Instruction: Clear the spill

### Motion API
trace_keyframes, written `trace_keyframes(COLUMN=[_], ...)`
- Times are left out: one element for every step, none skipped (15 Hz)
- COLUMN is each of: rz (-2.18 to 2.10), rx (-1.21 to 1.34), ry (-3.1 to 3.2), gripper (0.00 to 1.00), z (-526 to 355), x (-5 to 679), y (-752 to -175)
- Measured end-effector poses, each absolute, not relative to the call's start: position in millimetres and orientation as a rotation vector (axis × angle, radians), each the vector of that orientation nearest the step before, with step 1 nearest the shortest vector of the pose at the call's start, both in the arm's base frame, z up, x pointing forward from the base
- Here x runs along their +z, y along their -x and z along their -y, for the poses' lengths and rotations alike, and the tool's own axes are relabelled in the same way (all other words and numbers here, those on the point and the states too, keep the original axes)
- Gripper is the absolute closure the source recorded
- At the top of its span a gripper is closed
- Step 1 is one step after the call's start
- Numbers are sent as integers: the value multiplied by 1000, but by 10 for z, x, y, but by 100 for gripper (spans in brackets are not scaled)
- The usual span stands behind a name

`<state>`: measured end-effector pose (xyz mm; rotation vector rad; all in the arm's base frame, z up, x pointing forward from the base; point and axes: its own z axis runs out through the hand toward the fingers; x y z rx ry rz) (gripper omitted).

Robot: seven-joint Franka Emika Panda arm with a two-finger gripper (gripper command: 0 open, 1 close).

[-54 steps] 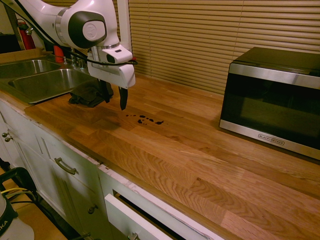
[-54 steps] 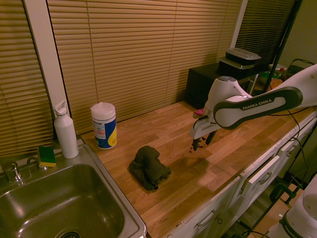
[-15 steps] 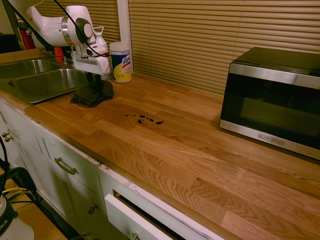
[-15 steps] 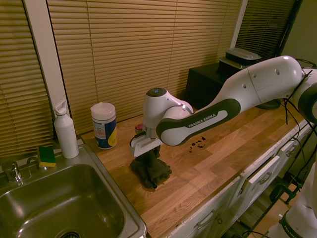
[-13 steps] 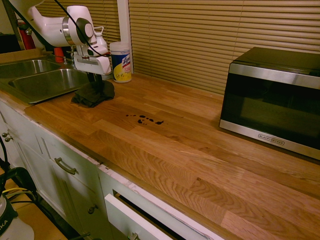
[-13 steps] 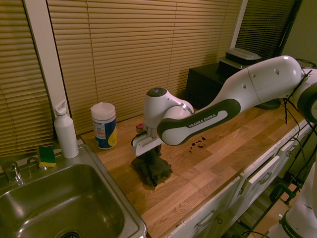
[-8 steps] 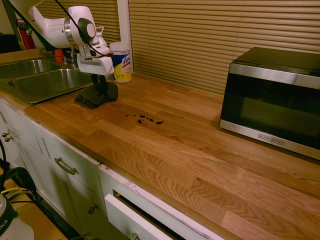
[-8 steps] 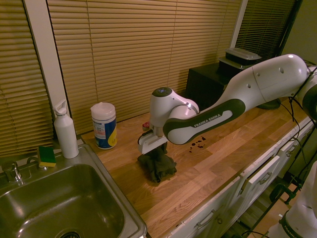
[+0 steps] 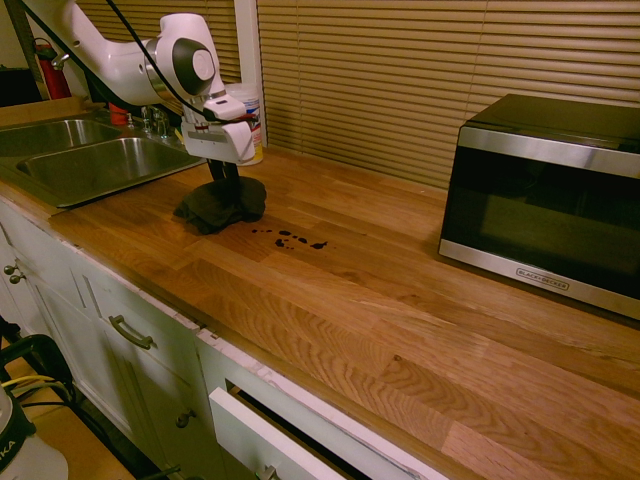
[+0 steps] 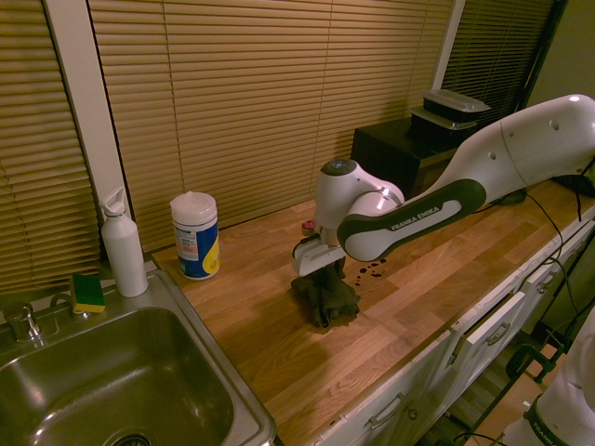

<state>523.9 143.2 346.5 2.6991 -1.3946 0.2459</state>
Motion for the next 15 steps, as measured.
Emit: trace_keyframes(rz=[1414,1433,1451,1472,1493,1510,1529,1551,1575,1603,1630,1655,1681,1706,1734], rx=[246,247,252,256,260,266,269,276,282,287,291,293,295,298,301], ry=[-2688,-2678,-2672,-2663,-2654,-2651,-2644,-2637,-2626,-2612,-2597,-2580,-2563,-2547,-2529], gripper=[100,100,100,100,100,100,100,100,100,100,100,100,100,100,100], z=[-1315,-1212,-1116,-1020,-906,-798,-689,-593,-492,-379,-268,-150,-27,85,205], x=[3460,3454,3448,3442,3437,3425,3416,3412,3406,3402,3394,3390,3388,3384,3377], y=[-5246,-5258,-5263,-5263,-5259,-5258,-5255,-5242,-5230,-5216,-5211,-5214,-5216,-5213,-5206])
